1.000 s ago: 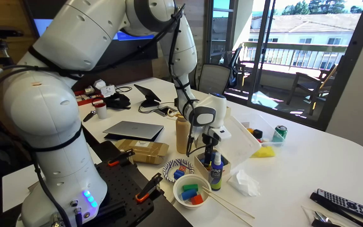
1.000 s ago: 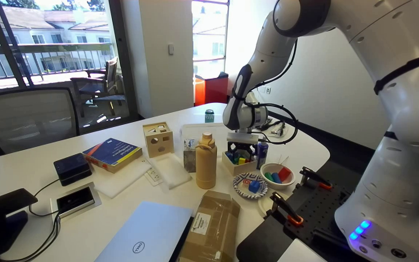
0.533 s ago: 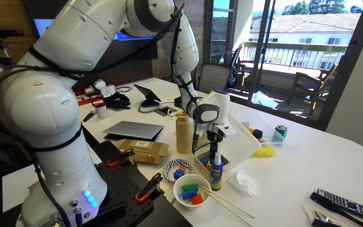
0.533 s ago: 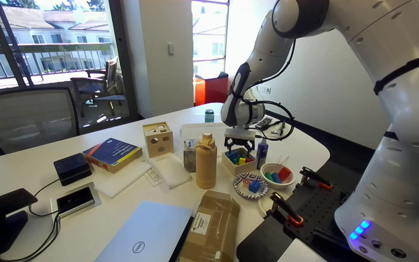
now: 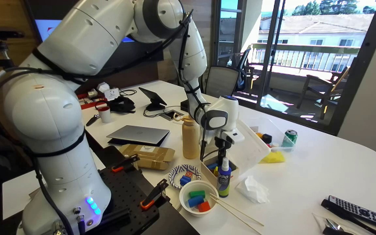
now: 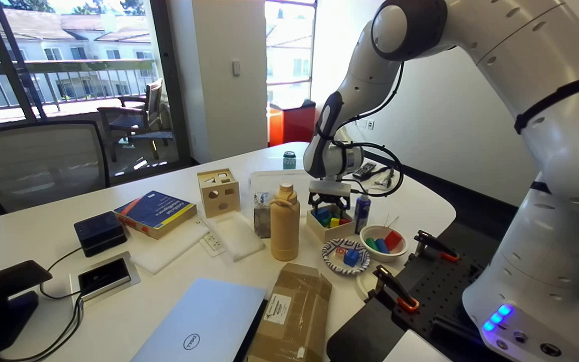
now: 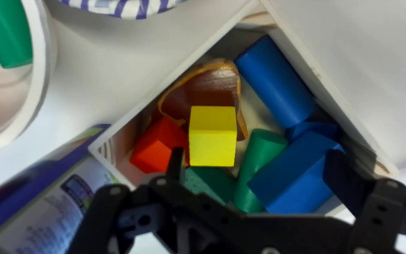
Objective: Move the yellow cube from the wooden object to the plate in front of it
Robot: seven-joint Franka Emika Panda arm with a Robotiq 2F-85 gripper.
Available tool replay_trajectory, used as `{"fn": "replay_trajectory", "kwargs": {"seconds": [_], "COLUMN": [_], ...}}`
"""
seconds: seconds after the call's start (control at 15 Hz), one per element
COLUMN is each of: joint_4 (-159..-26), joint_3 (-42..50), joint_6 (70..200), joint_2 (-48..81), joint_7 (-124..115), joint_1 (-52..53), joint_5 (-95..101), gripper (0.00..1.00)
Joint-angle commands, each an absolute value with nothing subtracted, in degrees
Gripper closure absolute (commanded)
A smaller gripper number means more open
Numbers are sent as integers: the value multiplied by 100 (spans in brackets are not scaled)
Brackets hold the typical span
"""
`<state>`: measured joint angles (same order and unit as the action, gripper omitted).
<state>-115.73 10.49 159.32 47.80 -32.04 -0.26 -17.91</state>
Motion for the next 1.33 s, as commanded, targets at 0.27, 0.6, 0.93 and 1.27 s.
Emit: {"fn": "replay_trajectory", "kwargs": {"seconds": [0.27,0.6,0.93,1.27], "joint_4": [-11691,-12031,-12476,-12844], "joint_3": [962,928,834,790], "joint_6": [15857,16230,16698,17103], "joint_2": [4687,4494,4277,4115], "joint_7": [-3296,-3286,-3210,-3189], "joint_1": [-11,-21,-95,-121], "joint_5": [-1930,-2121,-2408,-2591], "gripper": [0,0,0,0]}}
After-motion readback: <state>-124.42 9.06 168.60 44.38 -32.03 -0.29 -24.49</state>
